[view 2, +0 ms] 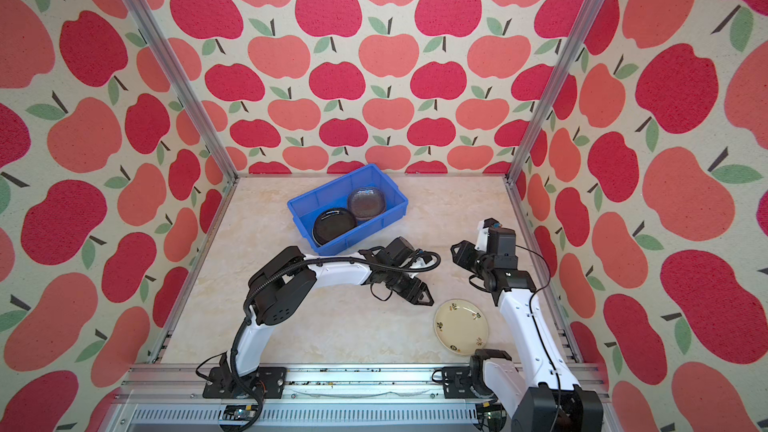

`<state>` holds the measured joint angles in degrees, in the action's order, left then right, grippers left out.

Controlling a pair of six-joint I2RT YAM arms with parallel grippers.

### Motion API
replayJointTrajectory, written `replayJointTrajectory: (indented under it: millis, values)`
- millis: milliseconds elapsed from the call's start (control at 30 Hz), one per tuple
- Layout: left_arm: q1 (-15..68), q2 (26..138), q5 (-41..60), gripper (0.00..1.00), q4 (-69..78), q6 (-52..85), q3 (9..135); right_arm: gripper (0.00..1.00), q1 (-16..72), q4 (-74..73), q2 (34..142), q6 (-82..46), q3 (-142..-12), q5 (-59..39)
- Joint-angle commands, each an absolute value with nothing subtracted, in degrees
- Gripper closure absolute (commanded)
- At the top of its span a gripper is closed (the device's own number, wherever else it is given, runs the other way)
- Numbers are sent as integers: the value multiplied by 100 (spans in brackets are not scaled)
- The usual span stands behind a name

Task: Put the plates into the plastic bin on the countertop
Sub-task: 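Grip the cream plate rim with the left gripper and tilt it up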

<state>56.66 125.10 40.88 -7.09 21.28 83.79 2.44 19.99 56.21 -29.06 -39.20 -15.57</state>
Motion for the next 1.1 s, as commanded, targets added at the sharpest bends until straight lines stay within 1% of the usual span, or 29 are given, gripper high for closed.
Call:
replayJointTrajectory:
  millis: [0, 267, 500, 733, 967, 1067]
  values:
    - [5773, 12788, 4280, 44, -1194, 1921, 8680, 57, 176, 1816, 5504, -3057, -3782, -1637]
    - [5880, 13118, 4325, 50, -1458, 1890, 9024, 57, -71, 1745, 5003, -3249, -3544, -1443]
    - [5950, 13500, 4473, 54, -1787, 1837, 9454, 56, -630, 1813, 4372, -3483, -3353, -1286]
    - [6011, 13776, 4595, 58, -2166, 1716, 9881, 56, -965, 1842, 4218, -3470, -3245, -1647]
    - [6091, 14034, 4557, 66, -2601, 1609, 10296, 56, -1065, 1907, 4018, -3432, -3175, -1659]
    - [6100, 14073, 4569, 71, -2646, 1605, 10353, 56, -1072, 1927, 3986, -3419, -3135, -1677]
